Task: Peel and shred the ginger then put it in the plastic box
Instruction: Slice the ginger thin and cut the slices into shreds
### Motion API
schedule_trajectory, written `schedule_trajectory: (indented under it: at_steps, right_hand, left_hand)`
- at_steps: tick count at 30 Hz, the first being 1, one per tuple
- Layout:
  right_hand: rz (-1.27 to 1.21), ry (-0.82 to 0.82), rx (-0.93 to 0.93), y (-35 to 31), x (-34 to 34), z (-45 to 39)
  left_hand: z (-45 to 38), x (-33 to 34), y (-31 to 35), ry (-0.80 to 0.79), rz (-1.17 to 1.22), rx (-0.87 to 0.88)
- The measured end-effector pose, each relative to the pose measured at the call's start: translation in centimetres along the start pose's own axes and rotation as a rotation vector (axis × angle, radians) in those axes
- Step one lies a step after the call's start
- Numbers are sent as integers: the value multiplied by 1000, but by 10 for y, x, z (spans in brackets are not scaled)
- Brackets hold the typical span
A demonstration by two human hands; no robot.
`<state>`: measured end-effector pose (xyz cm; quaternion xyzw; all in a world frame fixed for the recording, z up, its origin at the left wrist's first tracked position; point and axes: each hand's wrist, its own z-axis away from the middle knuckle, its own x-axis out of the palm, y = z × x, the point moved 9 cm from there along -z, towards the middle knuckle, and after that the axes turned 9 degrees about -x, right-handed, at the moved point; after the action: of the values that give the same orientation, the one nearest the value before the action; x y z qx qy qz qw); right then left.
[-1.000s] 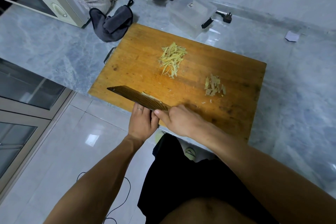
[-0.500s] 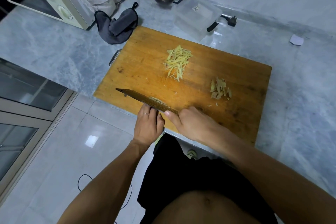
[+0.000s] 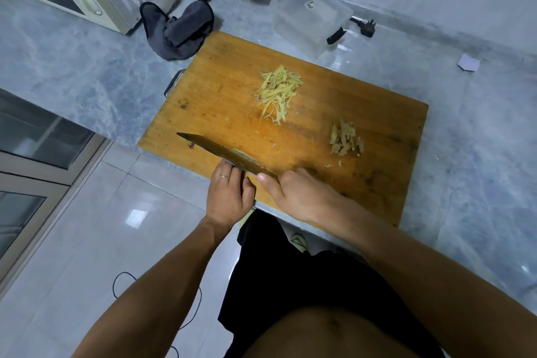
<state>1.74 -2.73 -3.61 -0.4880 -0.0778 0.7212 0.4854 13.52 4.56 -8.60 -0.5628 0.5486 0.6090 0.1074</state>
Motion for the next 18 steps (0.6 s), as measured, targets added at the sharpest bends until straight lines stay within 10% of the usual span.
schedule_trajectory:
  at_steps: [18]
  right_hand:
    - [83, 63, -93, -10, -4, -7]
  left_hand:
    - [4, -4, 3, 40, -23, -9]
